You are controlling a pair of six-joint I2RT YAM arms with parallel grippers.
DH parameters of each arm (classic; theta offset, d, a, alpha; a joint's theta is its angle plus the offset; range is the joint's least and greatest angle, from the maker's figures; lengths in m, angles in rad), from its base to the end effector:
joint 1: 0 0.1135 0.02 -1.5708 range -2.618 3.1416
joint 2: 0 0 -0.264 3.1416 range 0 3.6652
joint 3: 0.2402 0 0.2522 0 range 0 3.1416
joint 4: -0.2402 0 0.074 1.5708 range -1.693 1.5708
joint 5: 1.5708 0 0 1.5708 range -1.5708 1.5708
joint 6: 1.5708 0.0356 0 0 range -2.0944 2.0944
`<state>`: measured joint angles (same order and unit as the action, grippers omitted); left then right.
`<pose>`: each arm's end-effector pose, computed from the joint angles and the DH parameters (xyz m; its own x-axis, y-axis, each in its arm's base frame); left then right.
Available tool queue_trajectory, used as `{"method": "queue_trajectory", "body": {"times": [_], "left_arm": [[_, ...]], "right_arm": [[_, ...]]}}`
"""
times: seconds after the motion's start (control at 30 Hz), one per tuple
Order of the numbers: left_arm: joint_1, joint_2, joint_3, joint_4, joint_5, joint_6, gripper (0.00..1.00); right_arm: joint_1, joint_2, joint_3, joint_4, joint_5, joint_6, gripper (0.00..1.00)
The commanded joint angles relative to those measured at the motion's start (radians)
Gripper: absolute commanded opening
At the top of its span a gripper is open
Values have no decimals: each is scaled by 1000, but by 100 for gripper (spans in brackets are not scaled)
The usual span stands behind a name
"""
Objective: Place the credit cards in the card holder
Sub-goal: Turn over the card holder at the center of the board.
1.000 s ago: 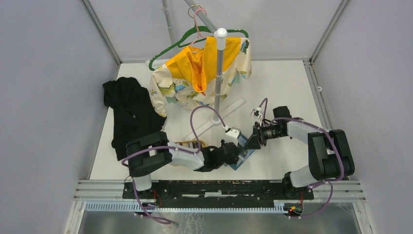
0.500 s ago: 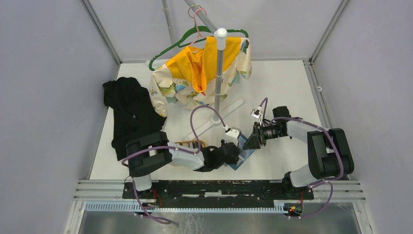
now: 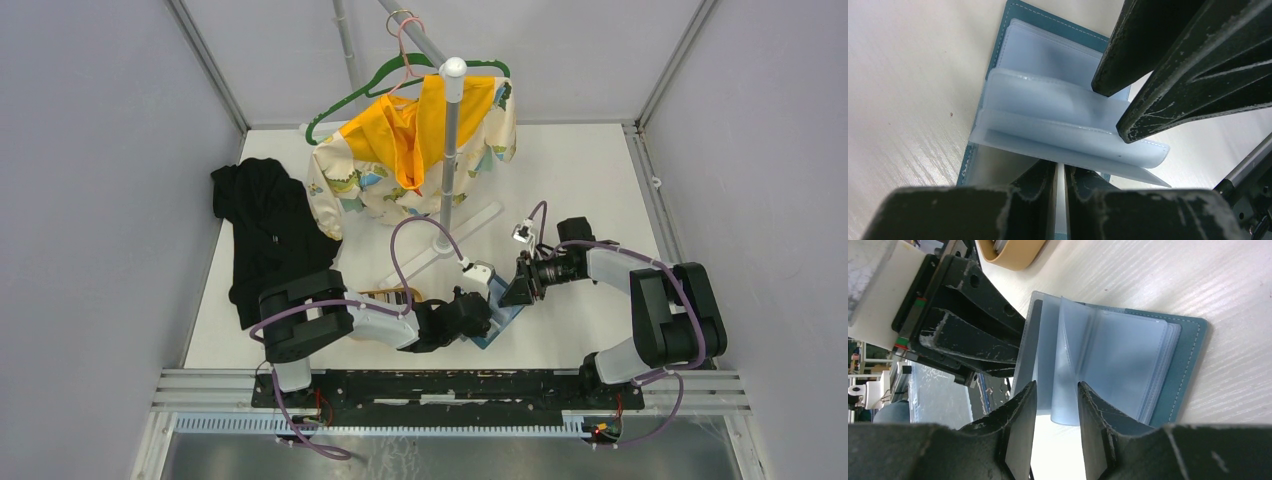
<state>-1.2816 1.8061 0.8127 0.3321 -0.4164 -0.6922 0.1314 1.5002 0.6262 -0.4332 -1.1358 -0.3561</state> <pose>0.1135 -0.3310 0.1323 -0.6362 0.0914 -0.7661 0.4930 0.8120 -0.3125 0.2216 0.0618 0.1416 -0.7962 -0.2534 -0.5494 -0.6050 0.3185 0.7298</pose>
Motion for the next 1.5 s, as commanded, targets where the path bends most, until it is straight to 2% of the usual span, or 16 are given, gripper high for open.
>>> {"method": "queue_trajectory", "body": {"times": [0.0,0.63,1.47], "left_arm": [[0,17,9,-25,-30,-24,15],[-1,-38,-36,6,-13,-29,16],[-2,-181,-134,13,76,-68,19]], "right_arm": [[13,-10,17,7,40,-11,41],[63,-71,28,12,226,-64,44],[71,-99,47,-12,207,-94,48]]}}
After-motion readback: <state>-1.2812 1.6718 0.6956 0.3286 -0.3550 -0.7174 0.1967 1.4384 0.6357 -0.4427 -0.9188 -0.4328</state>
